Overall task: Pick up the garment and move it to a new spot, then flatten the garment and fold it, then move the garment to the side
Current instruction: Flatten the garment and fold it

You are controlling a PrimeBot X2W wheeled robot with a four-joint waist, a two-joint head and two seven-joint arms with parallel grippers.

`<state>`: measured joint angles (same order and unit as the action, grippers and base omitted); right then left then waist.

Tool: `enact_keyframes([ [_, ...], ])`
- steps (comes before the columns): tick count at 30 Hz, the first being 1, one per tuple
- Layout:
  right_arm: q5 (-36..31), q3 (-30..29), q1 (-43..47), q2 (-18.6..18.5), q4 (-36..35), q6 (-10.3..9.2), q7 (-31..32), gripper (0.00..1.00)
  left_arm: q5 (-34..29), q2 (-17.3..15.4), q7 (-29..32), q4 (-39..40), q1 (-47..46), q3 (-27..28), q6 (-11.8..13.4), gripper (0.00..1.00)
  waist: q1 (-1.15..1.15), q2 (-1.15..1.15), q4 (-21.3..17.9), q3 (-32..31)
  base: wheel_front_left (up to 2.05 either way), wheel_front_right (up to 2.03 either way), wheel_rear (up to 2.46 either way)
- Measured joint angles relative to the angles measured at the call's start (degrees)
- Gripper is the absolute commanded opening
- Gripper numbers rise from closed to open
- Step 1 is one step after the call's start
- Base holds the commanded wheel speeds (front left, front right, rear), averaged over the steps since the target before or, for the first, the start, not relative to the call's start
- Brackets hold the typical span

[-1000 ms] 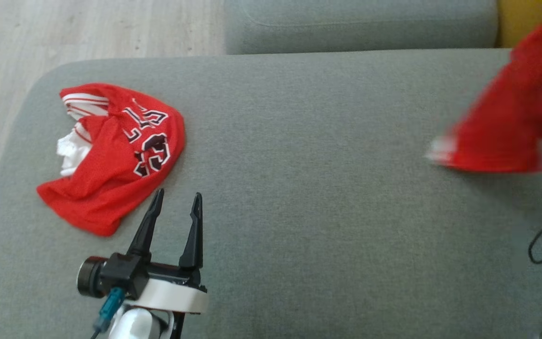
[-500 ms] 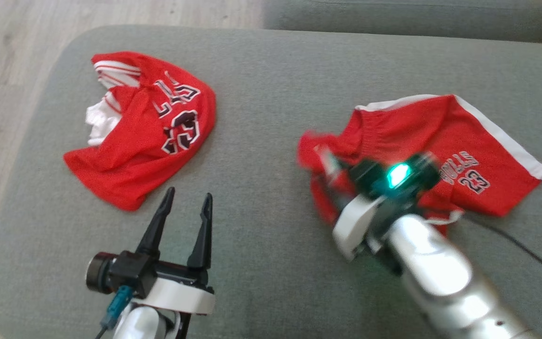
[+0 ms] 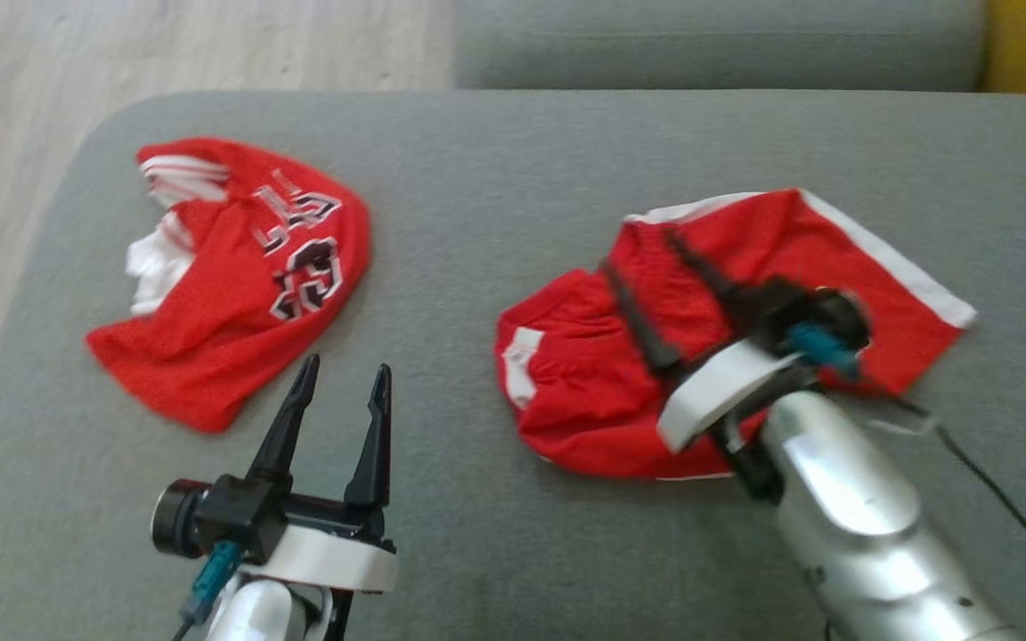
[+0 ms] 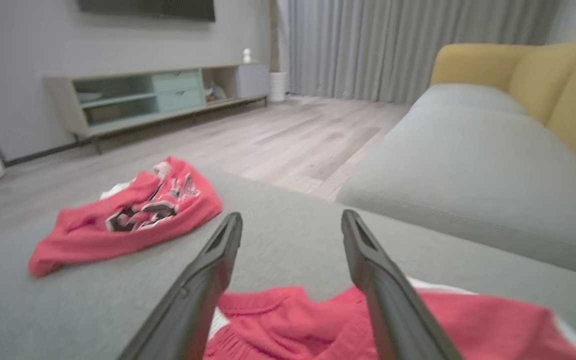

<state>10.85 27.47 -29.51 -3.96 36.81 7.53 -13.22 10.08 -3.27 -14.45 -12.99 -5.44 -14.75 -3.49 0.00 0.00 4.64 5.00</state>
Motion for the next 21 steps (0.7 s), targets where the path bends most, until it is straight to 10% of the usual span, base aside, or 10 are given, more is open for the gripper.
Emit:
enact_keyframes([
  [11,1.5,-22.5,18.6,0.1,-11.1,0.0,-1.1,1.0,-0.1,0.1,0.0,1.0,0.1,0.3,0.0,1.0,0.0,0.0,-6.9,-1.3,0.0,0.0,0.0],
  [21,4.2,-24.2,23.6,1.2,-12.9,0.0,-1.1,1.0,-0.6,0.2,0.0,0.9,0.0,0.1,-0.1,1.0,0.0,0.0,-8.7,0.1,0.0,0.0,0.0],
])
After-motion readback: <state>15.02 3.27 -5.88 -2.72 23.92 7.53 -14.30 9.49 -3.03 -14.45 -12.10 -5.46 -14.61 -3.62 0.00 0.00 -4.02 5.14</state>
